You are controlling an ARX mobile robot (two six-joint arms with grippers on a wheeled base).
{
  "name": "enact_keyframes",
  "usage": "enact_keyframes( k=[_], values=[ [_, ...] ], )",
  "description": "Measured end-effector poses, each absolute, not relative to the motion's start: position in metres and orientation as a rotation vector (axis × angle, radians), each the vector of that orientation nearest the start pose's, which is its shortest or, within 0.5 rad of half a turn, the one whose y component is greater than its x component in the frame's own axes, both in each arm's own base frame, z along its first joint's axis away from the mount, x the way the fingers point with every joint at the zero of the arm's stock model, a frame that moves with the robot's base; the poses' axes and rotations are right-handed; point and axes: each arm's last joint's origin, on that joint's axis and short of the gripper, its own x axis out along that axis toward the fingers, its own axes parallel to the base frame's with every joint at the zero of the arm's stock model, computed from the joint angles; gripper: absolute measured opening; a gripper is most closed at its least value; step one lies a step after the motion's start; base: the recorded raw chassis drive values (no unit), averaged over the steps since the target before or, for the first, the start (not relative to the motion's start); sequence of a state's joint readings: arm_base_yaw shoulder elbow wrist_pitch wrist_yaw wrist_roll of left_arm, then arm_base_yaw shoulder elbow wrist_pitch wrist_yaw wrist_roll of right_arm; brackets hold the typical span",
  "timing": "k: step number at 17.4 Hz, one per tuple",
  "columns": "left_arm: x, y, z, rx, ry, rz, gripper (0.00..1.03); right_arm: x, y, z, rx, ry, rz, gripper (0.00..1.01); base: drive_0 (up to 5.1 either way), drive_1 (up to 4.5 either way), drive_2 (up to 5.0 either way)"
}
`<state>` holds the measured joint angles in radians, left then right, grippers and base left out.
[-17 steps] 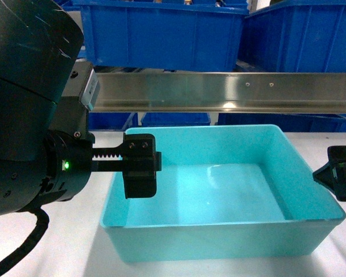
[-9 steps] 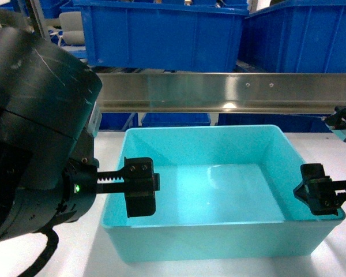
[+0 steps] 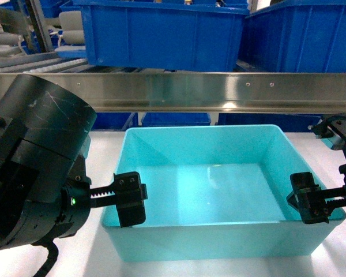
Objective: Organize blue bins on left shelf correctly
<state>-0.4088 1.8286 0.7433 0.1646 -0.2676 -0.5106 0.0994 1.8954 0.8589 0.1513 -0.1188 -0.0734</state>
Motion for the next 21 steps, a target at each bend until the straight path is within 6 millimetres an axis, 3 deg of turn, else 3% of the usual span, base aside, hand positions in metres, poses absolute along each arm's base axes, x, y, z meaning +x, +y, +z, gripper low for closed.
enact_keyframes(
  k=[12, 21],
  values=[
    [0.301, -0.127, 0.067, -0.232, 0.953, 0.073, 0.98, 0.341, 0.039, 0.091, -0.112, 0.849, 0.204, 0.98, 0.0, 0.00, 0.0],
    [0.301, -0.127, 0.067, -0.228, 0.954, 0.071, 0.98, 0.342, 0.038, 0.089, -0.117, 0.850, 0.202, 0.98, 0.0, 0.00, 0.0]
  ],
)
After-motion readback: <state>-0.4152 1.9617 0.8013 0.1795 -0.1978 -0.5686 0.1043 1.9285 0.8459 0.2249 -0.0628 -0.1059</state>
